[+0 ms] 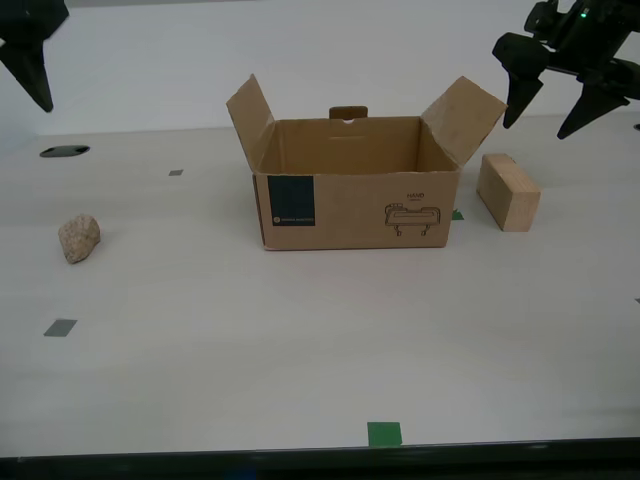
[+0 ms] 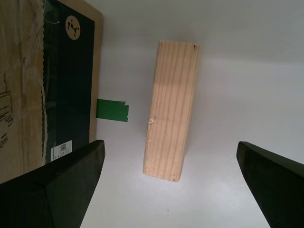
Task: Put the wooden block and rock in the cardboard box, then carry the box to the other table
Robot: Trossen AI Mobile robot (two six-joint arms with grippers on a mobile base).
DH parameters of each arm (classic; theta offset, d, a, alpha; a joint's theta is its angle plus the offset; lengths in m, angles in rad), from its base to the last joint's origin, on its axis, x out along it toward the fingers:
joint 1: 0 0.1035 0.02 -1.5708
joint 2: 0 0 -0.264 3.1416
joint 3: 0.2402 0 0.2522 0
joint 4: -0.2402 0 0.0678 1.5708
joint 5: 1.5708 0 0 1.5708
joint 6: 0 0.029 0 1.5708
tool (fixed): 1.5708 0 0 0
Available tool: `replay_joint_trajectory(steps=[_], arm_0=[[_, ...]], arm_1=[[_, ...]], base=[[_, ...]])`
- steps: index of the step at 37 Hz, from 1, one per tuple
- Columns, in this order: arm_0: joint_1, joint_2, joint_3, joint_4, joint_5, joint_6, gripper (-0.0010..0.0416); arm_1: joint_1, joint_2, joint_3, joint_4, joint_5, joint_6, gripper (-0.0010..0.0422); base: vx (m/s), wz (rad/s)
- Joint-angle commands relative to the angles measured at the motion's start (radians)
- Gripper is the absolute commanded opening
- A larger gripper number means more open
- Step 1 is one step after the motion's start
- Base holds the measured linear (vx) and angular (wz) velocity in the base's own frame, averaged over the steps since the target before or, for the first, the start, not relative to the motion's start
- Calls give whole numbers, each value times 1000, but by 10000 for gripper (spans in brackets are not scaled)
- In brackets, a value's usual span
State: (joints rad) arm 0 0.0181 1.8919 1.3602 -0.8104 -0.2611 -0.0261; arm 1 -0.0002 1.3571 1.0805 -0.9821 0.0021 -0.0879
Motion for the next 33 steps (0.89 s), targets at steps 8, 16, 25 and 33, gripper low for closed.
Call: replay_joint_trajectory(steps=[8, 16, 25, 33], arm_0=[[2, 0, 0, 3, -4, 1, 387], [2, 2, 0, 8, -4, 23, 387], [3, 2, -2, 33, -4, 26, 387], [3, 2, -18, 50, -6, 35, 387]], arm_1=[[0, 181, -1, 99, -17, 34, 375], [3, 303, -1, 182, -46, 73, 375], [8, 379, -3, 210, -47, 77, 375], [8, 398, -4, 223, -47, 77, 375]], base=[[0, 0], [0, 0], [0, 0], [0, 0]])
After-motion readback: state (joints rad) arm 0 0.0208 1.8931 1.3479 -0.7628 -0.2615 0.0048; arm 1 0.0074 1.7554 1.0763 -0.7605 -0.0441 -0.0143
